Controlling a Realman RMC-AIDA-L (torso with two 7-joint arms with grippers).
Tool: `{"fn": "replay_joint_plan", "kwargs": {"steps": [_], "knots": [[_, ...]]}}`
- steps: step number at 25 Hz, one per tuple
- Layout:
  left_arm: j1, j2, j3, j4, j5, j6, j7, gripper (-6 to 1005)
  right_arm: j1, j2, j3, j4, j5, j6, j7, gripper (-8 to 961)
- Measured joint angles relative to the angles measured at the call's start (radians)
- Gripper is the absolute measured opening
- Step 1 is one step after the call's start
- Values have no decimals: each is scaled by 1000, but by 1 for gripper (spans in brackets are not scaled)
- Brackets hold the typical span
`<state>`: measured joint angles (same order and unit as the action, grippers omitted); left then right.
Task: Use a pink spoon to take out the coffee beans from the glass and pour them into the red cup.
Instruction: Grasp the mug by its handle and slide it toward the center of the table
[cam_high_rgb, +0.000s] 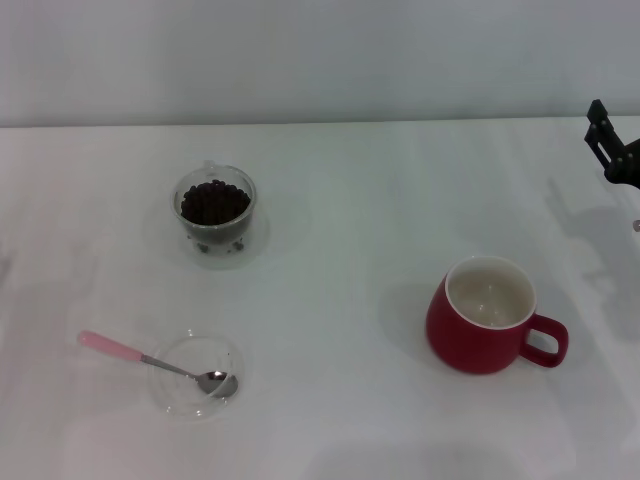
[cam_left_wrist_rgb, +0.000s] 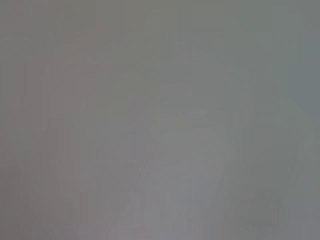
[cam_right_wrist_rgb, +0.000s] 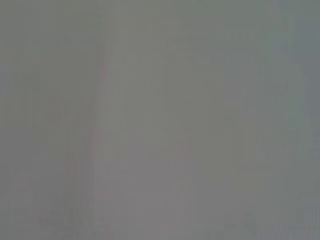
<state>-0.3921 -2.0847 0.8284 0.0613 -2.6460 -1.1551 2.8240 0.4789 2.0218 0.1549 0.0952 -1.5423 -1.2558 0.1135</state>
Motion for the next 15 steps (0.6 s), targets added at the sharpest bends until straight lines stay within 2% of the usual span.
{"fn": "replay_joint_plan", "kwargs": {"steps": [15], "knots": [[-2,0,0,0,0,0,0,887,-4,-3,-1,-3,-1,-6,0,740]]}}
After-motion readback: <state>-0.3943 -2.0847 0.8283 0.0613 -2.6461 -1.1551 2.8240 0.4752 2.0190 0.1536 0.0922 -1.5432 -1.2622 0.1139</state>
